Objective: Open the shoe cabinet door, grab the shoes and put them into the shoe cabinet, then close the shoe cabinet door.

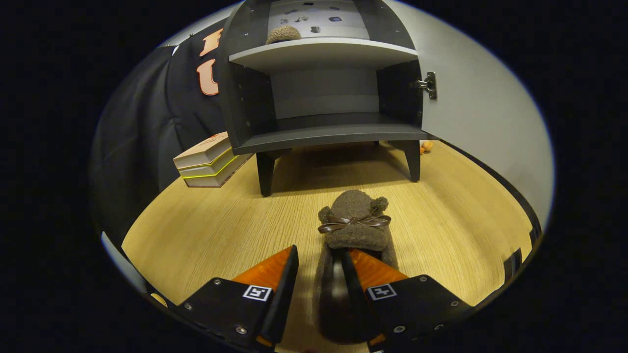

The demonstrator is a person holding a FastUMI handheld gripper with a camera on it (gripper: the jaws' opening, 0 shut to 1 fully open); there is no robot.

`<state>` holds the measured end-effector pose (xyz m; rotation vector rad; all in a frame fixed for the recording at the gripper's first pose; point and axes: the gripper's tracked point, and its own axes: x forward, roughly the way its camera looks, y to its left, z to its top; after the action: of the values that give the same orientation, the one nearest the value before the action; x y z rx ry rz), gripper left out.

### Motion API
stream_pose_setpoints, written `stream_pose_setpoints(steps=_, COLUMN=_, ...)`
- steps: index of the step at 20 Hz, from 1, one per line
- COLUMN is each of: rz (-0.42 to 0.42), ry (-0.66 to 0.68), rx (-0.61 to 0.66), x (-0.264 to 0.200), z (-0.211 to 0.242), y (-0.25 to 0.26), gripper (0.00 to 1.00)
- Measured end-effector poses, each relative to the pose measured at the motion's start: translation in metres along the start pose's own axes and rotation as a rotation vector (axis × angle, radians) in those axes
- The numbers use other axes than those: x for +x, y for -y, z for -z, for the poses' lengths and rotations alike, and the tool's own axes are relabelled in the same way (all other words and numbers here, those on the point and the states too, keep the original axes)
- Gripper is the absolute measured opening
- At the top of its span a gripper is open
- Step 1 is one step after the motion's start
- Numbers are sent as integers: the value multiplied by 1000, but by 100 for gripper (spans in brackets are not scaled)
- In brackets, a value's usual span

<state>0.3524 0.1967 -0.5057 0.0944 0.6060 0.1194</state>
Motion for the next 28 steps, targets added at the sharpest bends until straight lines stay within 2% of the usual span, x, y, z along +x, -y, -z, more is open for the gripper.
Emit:
stream_pose_setpoints(steps=1, rz=5, ry=3, rx=5, x=5, z=-1, y=1, gripper=54)
stream_pose_setpoints(steps=3, rz=18, ry=5, rx=26, x=14, z=-2, y=7, gripper=43)
stream_pose_setpoints(steps=4, rz=19, ry=5, rx=41, x=18, z=-2, y=8, gripper=33)
stream_pose_setpoints(steps=6, rz=13, ry=-3, rx=55, x=22, z=0, y=8, gripper=23)
stream_pose_setpoints(steps=10, rz=-12, ry=-58, rx=56, x=26, z=5, y=6, gripper=9)
stream_pose_setpoints(steps=14, rz=-57, ry=-90, rx=137, x=29, z=6, y=5, gripper=5)
stream_pose_setpoints(steps=19, rz=-40, ry=-150, rx=25, x=23, z=-4, y=7, gripper=2)
stream_pose_setpoints(steps=23, rz=-36, ry=-144, rx=52, x=7, z=-25, y=15, gripper=2)
stream_pose_setpoints(steps=28, rz=15, ry=-85, rx=44, x=-38, z=-91, y=24, gripper=2)
